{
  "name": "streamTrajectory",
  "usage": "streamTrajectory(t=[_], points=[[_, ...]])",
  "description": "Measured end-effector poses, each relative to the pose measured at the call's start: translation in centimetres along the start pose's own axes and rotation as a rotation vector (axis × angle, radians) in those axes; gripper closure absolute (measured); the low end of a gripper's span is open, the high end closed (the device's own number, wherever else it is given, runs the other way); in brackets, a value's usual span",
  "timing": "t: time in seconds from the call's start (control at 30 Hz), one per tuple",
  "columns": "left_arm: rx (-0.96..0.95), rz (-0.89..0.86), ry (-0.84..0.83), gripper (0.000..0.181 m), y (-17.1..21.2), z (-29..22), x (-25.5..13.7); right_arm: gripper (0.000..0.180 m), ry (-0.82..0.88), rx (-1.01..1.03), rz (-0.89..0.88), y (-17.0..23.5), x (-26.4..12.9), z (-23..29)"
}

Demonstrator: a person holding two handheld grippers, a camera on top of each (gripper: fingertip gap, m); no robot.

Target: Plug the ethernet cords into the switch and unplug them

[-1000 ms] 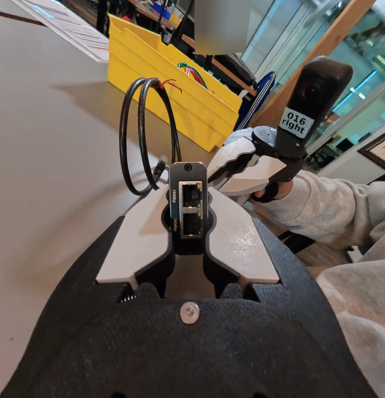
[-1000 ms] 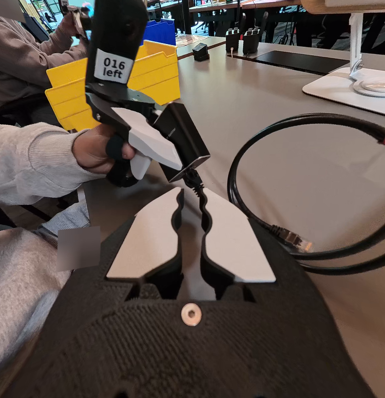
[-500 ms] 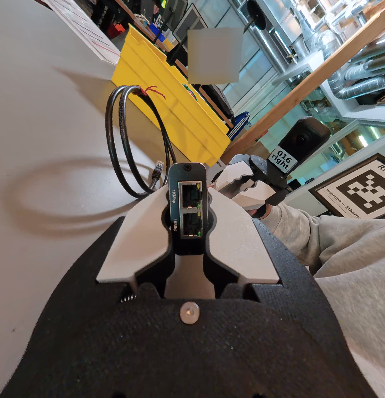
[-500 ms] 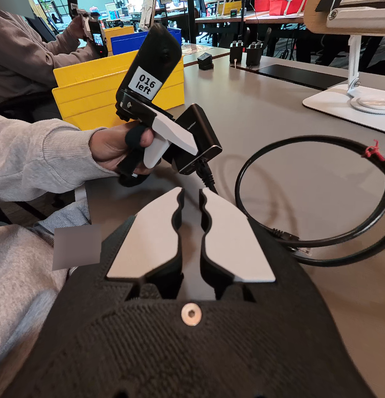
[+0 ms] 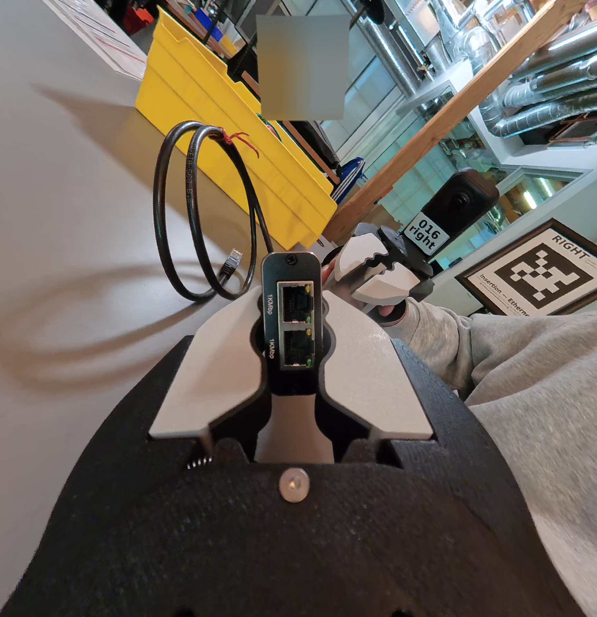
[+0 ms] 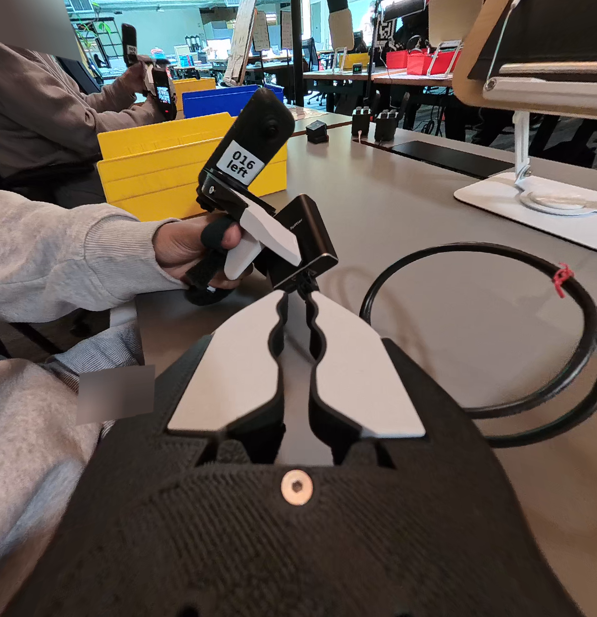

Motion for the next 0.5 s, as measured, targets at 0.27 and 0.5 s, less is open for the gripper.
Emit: streamTrajectory(t=[0.27,0.5], points=[[0.048,0.062,0.081,0.155,0.6,-1.1,0.6,0.178,-0.023,0.024,0.025,0.2,0.0,0.2],[0.146,0.168,0.159,0.155,1.8,-2.6,1.4,0.161,-0.058,-0.009,0.045,0.5,0.3,0.8]])
Point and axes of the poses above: each gripper's, where its closed fingertips meet, x out along the fingers, y out of its underside, z = x × y across the jaws, the point moved 6 cm from there along -x, back along the fingers, and after that the axes turned 13 degrees about -z, right-handed, at the moved point
